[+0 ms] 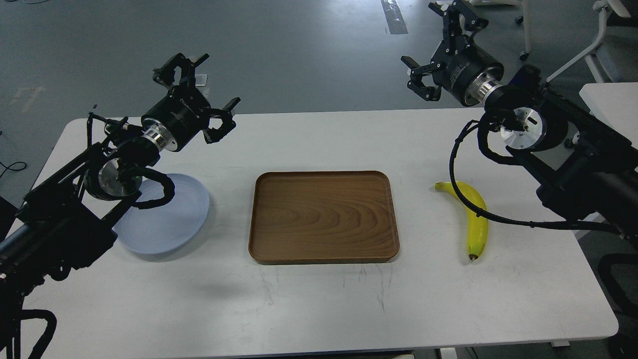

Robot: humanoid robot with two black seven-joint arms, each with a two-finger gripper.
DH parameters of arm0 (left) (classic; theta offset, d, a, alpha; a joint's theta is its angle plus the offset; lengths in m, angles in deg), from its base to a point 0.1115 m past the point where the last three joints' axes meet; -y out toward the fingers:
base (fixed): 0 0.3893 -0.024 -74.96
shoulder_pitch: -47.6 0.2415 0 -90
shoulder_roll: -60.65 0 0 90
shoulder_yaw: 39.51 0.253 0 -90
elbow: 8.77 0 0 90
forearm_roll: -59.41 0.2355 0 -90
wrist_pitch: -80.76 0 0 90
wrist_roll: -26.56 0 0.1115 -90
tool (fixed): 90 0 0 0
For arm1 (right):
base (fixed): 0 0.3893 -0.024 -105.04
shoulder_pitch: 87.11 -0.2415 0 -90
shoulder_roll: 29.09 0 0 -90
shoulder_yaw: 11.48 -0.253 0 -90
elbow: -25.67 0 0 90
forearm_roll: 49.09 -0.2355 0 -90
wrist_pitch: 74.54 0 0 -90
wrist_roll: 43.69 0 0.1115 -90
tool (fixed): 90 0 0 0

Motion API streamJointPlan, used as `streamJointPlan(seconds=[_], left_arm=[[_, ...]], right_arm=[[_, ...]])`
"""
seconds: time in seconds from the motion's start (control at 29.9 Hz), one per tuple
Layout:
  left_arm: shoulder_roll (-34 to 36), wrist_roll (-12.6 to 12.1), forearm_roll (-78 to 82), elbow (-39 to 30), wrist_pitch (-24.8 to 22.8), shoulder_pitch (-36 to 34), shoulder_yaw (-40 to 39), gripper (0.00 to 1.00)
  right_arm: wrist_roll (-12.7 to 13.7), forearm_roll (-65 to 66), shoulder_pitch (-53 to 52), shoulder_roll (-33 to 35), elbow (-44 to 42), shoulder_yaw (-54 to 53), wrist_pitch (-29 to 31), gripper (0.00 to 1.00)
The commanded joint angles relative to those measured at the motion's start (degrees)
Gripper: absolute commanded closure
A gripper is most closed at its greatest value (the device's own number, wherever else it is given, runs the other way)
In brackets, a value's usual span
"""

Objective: Place banana on plate with both arms

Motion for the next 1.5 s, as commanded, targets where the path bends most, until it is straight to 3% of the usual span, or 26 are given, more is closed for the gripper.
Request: streamJointPlan(seconds=[0.0, 0.3, 1.47], left_arm=[[0.2, 0.18, 0.35, -0.3, -0.77, 0.18, 0.04, 0.02], [0.02, 5.27, 0.18, -0.21, -1.48, -0.09, -0.05, 0.02], [0.72, 4.4, 0.35, 0.41, -1.22, -0.35, 0.91, 0.02]], right_arm=[[0.22, -0.03, 0.13, -2.1, -1.27, -0.62, -0.21, 0.0], [0.31, -0.12, 1.44, -2.2, -1.1, -1.06, -0.65, 0.0], [0.4, -0.03, 2.5, -1.23, -0.3, -0.88, -0.65, 0.0]])
